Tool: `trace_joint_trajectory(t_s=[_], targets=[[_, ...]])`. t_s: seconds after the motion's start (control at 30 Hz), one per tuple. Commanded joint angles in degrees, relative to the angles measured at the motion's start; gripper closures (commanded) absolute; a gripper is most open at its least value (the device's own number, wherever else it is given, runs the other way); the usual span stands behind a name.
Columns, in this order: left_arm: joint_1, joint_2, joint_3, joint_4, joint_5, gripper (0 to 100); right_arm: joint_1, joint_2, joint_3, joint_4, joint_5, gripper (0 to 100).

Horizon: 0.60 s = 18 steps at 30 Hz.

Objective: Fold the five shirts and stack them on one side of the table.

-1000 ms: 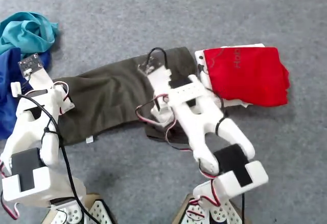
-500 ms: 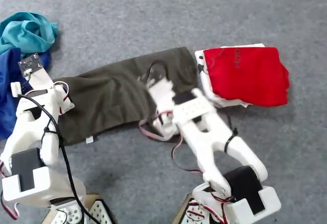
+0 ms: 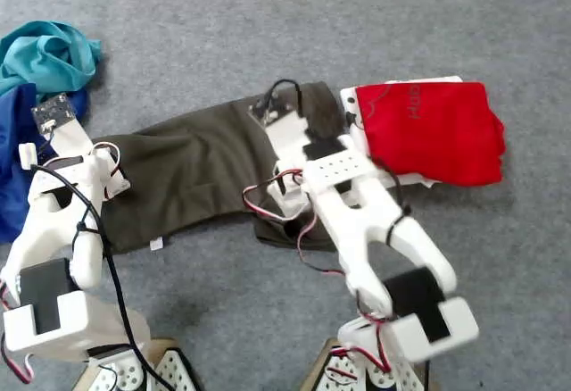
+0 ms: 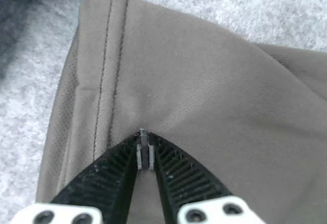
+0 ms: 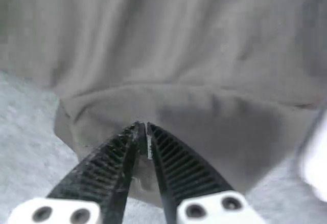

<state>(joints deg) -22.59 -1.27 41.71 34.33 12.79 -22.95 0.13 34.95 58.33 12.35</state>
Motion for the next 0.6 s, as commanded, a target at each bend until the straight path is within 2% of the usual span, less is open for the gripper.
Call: trace_joint_trajectory(t_s=[0.0,0.1,0.2,0.37,0.5,0.57], targets=[[-0.6,-0.3,-2.2,0.5,0.4,97,-7.4,1.4,1.4,1.6,-0.4,98.4],[-0.6,-0.3,-2.2,0.5,0.4,97,-13.2,1.6,4.1,-1.8,-0.4,98.4],[-0.6,-0.3,-2.2,0.5,0.4,97,-13.5,1.7,5.1,-5.4,-0.4,98.4],[-0.6,-0.3,-2.1,0.5,0.2,97,-4.4,1.3,2.4,-3.4,0.6,98.4],[-0.8,-0.8,-2.2,0.5,-0.5,97,3.3,1.3,-5.8,6.3,6.9,98.4],[-0.9,-1.0,-2.7,0.5,-3.7,97,6.4,1.3,-12.4,11.8,8.8,98.4]])
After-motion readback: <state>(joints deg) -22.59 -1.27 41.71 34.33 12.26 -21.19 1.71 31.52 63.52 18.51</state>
